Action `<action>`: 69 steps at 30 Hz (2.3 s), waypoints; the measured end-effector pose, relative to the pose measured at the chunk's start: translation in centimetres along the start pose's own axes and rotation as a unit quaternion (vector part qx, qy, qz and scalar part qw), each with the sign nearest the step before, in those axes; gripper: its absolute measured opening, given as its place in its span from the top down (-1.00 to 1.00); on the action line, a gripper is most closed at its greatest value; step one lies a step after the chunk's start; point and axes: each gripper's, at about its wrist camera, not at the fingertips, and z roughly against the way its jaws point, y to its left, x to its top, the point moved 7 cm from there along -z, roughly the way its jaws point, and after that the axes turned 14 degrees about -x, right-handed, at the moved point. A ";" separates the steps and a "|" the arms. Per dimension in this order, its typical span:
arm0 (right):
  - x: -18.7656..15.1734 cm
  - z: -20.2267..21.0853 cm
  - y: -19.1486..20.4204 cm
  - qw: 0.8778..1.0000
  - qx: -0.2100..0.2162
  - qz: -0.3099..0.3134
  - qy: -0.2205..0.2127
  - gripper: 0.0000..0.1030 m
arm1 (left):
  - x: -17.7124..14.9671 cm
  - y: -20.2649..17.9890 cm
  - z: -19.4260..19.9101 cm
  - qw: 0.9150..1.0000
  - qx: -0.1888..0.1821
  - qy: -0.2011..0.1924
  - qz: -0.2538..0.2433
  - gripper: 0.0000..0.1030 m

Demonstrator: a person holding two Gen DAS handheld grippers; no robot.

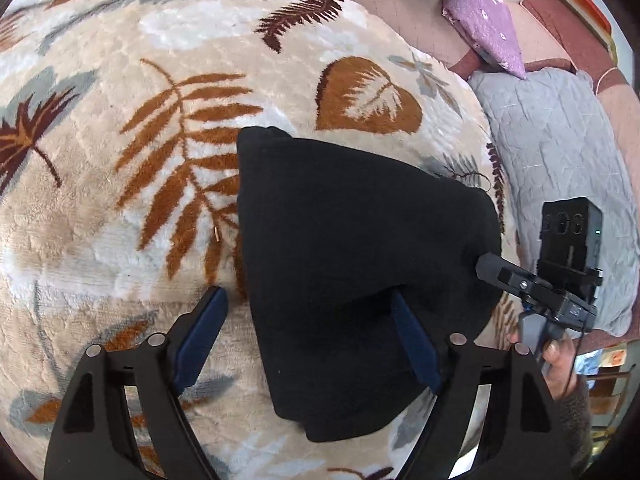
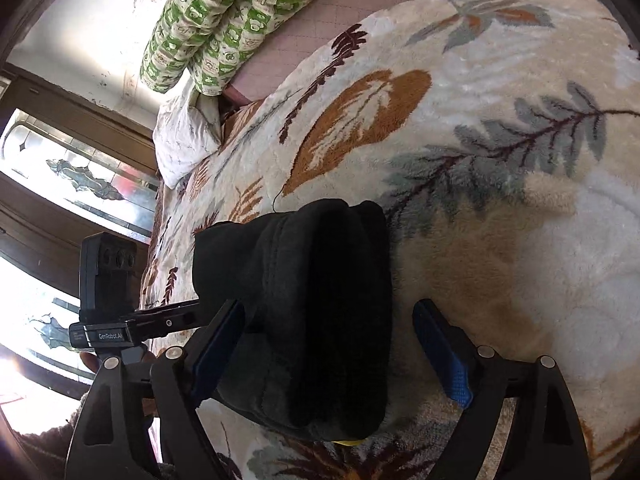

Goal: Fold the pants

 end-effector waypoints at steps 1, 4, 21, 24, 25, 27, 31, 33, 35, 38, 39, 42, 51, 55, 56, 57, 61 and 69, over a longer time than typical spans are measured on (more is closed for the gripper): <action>0.0 0.0 0.0 1.000 0.000 0.005 -0.001 -0.74 | 0.0 -0.1 0.0 1.000 -0.005 -0.005 0.001 -0.50; -0.2 0.1 0.0 1.000 -0.014 0.016 -0.004 -0.61 | -0.3 -0.3 0.4 0.999 -0.035 -0.013 0.019 0.17; -4.2 2.2 4.6 0.996 0.027 -0.077 -0.047 0.28 | -2.7 1.0 8.3 0.998 -0.007 -0.069 -0.012 0.48; -4.7 1.7 7.3 0.995 0.037 -0.079 -0.047 0.28 | -2.6 2.7 11.0 0.996 0.003 -0.089 -0.010 0.48; -4.9 1.5 8.2 0.995 0.041 -0.080 -0.046 0.28 | -2.6 3.3 11.8 0.996 0.008 -0.093 -0.009 0.48; -5.0 0.6 10.4 0.995 0.048 -0.075 -0.042 0.28 | -2.5 4.9 13.7 0.994 0.021 -0.104 -0.006 0.48; -5.1 -2.0 15.1 0.996 0.060 -0.064 -0.027 0.28 | -2.4 8.8 17.3 0.992 0.046 -0.115 0.011 0.48; -5.0 -3.5 17.6 0.996 0.066 -0.057 -0.021 0.28 | -2.4 10.6 18.5 0.991 0.061 -0.117 0.017 0.48; -4.8 -5.2 19.9 0.996 0.071 -0.053 -0.013 0.28 | -2.4 12.7 19.1 0.990 0.079 -0.115 0.026 0.48; -4.4 -7.9 22.6 0.998 0.051 -0.033 -0.005 0.28 | -2.8 15.5 18.7 0.989 0.098 -0.100 0.043 0.45; -4.3 -8.7 23.3 0.999 0.035 -0.024 -0.004 0.26 | -2.9 16.2 18.5 0.989 0.102 -0.095 0.048 0.40; -4.6 -10.5 24.0 0.999 -0.046 0.019 -0.022 0.03 | -3.2 16.9 18.1 0.987 0.117 -0.096 0.048 0.18; -4.6 -5.8 22.1 0.994 -0.088 0.018 -0.059 -0.16 | -5.0 16.7 21.3 0.979 0.156 -0.117 0.061 0.05; -6.1 -2.4 23.4 0.989 -0.119 0.051 -0.071 -0.30 | -7.3 15.7 22.5 0.970 0.195 -0.134 0.050 0.05; -6.9 -1.8 23.9 0.986 -0.137 0.059 -0.073 -0.47 | -8.2 15.3 22.6 0.967 0.210 -0.135 0.044 0.05; -7.9 -1.3 24.3 0.983 -0.154 0.065 -0.076 -0.65 | -8.8 14.9 22.5 0.964 0.227 -0.134 0.037 0.05; -11.5 0.2 24.9 0.962 -0.239 0.077 -0.105 -0.98 | -11.4 13.2 22.3 0.950 0.279 -0.141 0.009 0.04; -17.3 3.8 24.4 0.929 -0.321 0.091 -0.157 -0.99 | -15.3 10.0 21.6 0.933 0.308 -0.188 -0.013 0.04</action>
